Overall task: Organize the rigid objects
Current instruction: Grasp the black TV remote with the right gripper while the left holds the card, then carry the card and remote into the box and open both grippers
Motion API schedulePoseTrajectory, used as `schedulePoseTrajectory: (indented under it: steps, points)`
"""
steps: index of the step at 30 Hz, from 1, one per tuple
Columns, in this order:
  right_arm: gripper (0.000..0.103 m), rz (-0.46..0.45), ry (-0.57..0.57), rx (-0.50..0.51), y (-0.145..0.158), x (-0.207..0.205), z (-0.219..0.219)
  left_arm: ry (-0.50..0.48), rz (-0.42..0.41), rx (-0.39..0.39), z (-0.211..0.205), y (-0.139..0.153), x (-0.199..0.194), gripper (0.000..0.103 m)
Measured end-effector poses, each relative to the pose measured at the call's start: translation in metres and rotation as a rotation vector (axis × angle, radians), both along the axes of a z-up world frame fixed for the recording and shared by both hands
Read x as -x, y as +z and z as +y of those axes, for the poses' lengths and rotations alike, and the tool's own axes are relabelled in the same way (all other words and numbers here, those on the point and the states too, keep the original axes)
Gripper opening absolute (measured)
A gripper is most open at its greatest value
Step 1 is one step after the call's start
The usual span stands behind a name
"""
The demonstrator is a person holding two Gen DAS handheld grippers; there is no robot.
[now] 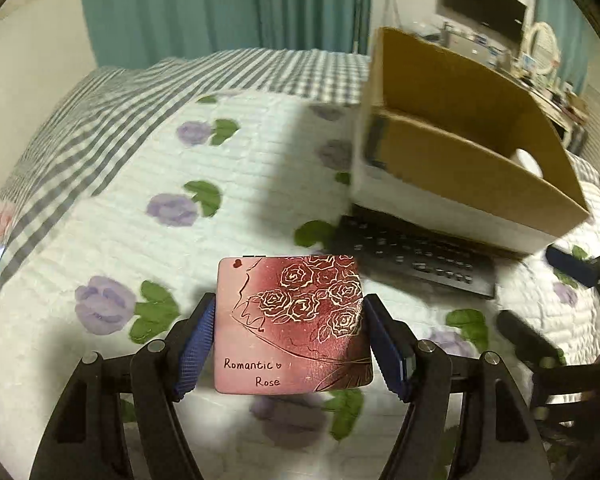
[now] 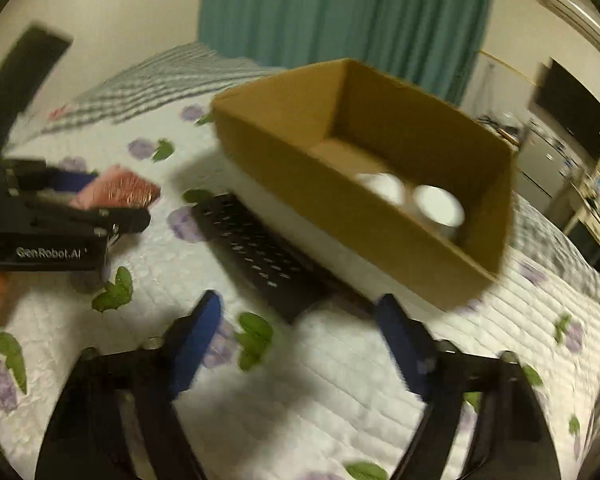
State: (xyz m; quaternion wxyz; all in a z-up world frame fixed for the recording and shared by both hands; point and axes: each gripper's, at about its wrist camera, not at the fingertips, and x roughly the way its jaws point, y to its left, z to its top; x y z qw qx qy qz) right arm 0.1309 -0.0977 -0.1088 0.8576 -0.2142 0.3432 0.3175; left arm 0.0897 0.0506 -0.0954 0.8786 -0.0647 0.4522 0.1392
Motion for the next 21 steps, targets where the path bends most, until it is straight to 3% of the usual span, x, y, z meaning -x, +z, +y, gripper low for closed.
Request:
schedulePoseTrajectory:
  steps: [3,9,16,21]
  points:
    - [0.059,0.022,0.019,0.043,-0.016,-0.010,0.022,0.025,0.015,0.023,0.007,-0.004,0.001,0.073]
    - [0.058,-0.015,0.009,0.124,-0.035,-0.026,0.048,0.039,0.020,0.034,0.009,-0.005,0.002,0.073]
    - [0.049,0.032,-0.026,0.103,-0.043,-0.046,0.053,0.044,0.031,0.032,0.011,-0.008,-0.001,0.073]
    - [0.034,0.077,-0.019,0.051,-0.030,-0.034,0.036,0.041,0.018,0.038,0.011,-0.007,-0.001,0.073]
